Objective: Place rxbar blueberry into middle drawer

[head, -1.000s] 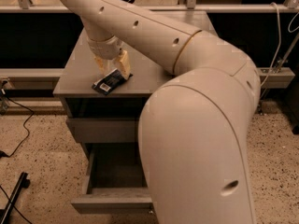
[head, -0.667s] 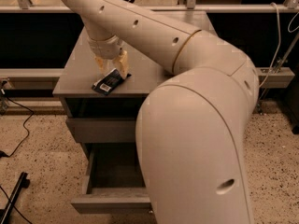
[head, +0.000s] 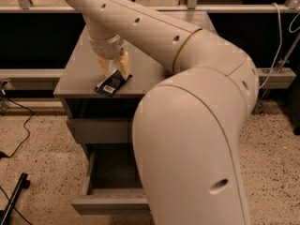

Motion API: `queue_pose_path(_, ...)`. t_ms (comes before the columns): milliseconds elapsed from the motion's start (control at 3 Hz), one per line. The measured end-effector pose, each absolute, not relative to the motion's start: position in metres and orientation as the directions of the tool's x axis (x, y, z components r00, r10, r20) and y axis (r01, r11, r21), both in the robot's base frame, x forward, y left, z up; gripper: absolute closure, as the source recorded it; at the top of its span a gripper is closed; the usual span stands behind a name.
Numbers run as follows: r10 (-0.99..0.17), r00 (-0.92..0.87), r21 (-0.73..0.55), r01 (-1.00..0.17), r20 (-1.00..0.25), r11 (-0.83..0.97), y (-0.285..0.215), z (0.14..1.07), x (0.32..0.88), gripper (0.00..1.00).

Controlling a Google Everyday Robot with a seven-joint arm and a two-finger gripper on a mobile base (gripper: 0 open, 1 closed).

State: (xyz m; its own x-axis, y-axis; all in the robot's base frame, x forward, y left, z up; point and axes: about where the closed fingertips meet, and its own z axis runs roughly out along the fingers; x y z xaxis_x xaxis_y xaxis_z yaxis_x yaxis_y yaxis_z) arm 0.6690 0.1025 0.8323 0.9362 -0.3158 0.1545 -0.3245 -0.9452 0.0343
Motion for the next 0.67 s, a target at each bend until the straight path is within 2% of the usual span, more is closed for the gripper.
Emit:
queue_pose_path(333, -0.316, 0.936, 0.034, -0.325, 0.154, -0.945, 0.102, 0.833, 0.669, 1.00)
queue_pose_path(667, -0.363, 0.925, 0.011, -0.367, 0.110, -0.930, 0.096, 0.843, 0.656, 1.00)
